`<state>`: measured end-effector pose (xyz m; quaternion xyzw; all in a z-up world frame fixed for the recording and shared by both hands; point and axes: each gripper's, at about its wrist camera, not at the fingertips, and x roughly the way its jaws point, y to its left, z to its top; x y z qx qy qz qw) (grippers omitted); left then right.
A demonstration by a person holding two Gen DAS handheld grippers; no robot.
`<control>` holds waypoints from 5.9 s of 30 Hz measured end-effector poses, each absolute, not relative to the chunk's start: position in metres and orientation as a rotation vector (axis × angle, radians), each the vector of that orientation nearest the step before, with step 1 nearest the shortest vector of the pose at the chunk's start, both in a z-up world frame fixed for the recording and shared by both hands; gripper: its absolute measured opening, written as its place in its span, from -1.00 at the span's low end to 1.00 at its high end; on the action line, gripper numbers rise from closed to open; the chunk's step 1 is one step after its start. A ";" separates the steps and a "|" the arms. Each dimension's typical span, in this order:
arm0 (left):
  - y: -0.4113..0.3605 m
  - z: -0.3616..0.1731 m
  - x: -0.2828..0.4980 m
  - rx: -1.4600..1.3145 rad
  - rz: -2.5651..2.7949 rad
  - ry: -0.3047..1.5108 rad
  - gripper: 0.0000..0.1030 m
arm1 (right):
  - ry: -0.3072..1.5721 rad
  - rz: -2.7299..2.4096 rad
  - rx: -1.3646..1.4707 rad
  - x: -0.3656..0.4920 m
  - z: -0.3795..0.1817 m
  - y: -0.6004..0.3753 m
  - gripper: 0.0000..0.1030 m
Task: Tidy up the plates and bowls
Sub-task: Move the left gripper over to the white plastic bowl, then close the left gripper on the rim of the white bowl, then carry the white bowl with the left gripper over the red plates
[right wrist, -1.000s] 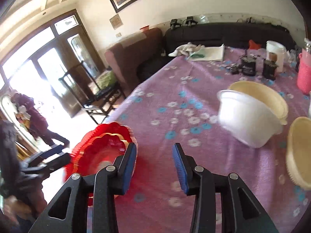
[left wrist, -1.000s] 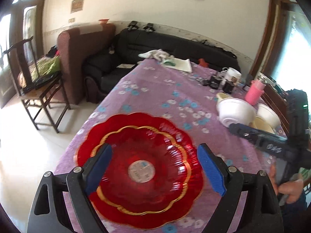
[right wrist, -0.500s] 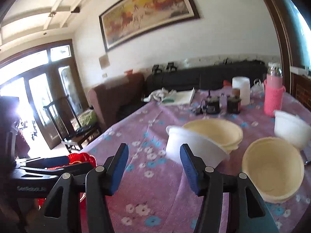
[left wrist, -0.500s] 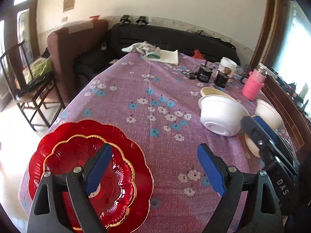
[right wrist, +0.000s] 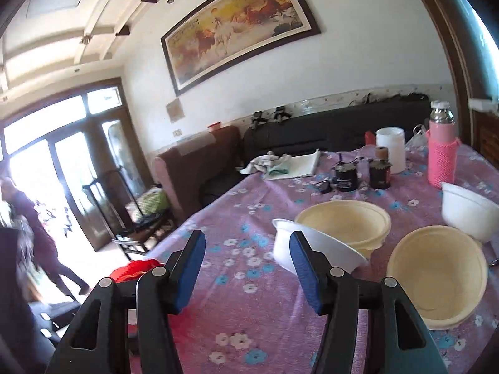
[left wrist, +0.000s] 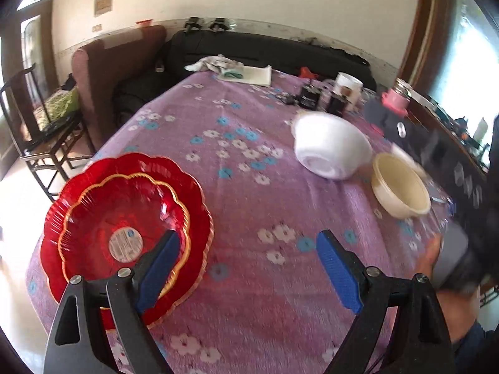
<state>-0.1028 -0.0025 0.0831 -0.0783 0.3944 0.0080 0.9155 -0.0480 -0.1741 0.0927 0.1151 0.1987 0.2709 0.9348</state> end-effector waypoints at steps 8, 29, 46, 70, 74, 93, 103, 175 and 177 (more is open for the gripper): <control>-0.026 0.073 -0.132 -0.099 -0.122 0.841 0.72 | 0.555 0.440 0.404 0.014 0.103 -0.252 0.19; -0.025 0.099 -0.082 -0.141 -0.032 0.789 0.72 | 0.823 0.887 0.402 0.037 0.086 -0.221 0.19; -0.010 0.061 0.017 -0.304 0.031 0.972 0.01 | 0.976 0.570 0.355 0.063 0.047 -0.239 -0.38; -0.031 0.052 0.009 -0.224 0.038 0.894 -0.74 | 0.998 0.570 0.268 0.055 0.041 -0.220 -0.77; -0.031 0.056 -0.001 -0.217 0.041 0.881 -0.74 | 0.987 0.593 0.270 0.051 0.045 -0.218 -0.77; -0.022 0.068 -0.029 -0.222 0.063 0.836 -0.71 | 0.923 0.688 0.280 0.036 0.059 -0.206 -0.77; -0.019 0.069 -0.035 -0.226 0.065 0.828 -0.70 | 0.922 0.703 0.270 0.036 0.057 -0.202 -0.77; 0.155 0.051 -0.145 -0.451 0.299 0.762 -0.51 | 1.017 0.907 0.084 -0.013 0.032 -0.001 -0.76; 0.158 0.049 -0.144 -0.459 0.304 0.766 -0.51 | 1.017 0.911 0.074 -0.014 0.030 0.002 -0.75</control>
